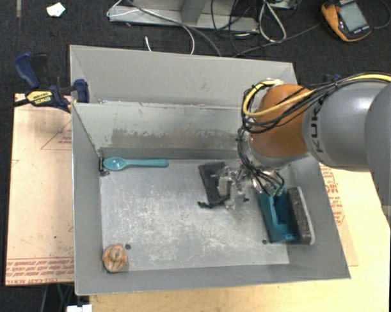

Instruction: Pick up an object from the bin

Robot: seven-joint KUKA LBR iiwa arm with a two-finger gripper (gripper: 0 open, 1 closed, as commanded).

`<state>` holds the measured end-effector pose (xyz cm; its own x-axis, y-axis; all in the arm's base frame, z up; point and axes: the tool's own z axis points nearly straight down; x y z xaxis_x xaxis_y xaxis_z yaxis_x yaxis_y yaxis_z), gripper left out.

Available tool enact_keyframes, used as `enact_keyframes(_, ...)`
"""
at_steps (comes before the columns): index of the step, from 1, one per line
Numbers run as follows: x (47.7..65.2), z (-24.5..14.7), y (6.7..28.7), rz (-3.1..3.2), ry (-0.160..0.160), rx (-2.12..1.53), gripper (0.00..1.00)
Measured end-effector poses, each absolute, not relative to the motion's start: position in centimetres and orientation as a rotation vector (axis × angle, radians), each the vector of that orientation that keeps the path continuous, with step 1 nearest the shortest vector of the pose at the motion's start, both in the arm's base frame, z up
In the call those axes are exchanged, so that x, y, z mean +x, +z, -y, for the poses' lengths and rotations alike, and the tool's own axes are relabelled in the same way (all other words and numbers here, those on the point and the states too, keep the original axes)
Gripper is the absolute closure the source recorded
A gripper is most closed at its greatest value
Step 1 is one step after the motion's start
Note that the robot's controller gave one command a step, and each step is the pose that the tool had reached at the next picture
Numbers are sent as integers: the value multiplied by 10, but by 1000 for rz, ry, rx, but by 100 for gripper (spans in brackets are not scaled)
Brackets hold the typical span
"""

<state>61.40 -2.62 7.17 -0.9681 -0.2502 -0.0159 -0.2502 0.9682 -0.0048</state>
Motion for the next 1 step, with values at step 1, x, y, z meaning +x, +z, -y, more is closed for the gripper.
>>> enact_keyframes(1, 614, 26, 72, -3100, -4, -395, 100)
